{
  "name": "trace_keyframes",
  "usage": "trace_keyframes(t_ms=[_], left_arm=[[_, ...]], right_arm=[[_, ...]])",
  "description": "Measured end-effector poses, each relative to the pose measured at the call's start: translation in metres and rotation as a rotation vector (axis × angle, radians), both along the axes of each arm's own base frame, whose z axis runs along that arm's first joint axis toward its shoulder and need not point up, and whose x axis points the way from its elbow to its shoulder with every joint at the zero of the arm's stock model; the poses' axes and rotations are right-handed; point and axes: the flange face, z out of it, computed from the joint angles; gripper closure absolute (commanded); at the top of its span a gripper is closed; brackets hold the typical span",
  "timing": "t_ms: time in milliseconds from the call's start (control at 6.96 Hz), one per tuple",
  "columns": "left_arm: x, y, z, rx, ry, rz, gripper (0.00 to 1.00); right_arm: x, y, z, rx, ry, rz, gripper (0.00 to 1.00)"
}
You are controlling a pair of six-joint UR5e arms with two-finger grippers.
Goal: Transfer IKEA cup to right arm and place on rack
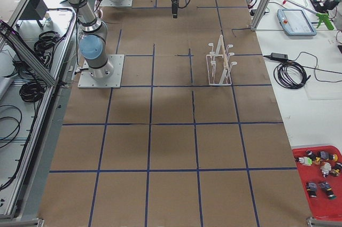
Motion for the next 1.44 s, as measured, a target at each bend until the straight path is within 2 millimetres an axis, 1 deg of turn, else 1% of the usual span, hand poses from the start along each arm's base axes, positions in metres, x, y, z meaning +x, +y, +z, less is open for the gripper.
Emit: trace_keyframes(t_ms=[863,1438], left_arm=[[0.0001,-0.0001,-0.0009,0.002,0.0,0.0,0.0],[0.0008,0.0018,-0.0053,0.011,0.003,0.002,0.0]], right_arm=[[0.0,0.0001,0.0001,0.0,0.0,0.001,0.0],[0.0001,-0.0007,-0.0009,0.002,0.0,0.001,0.0]])
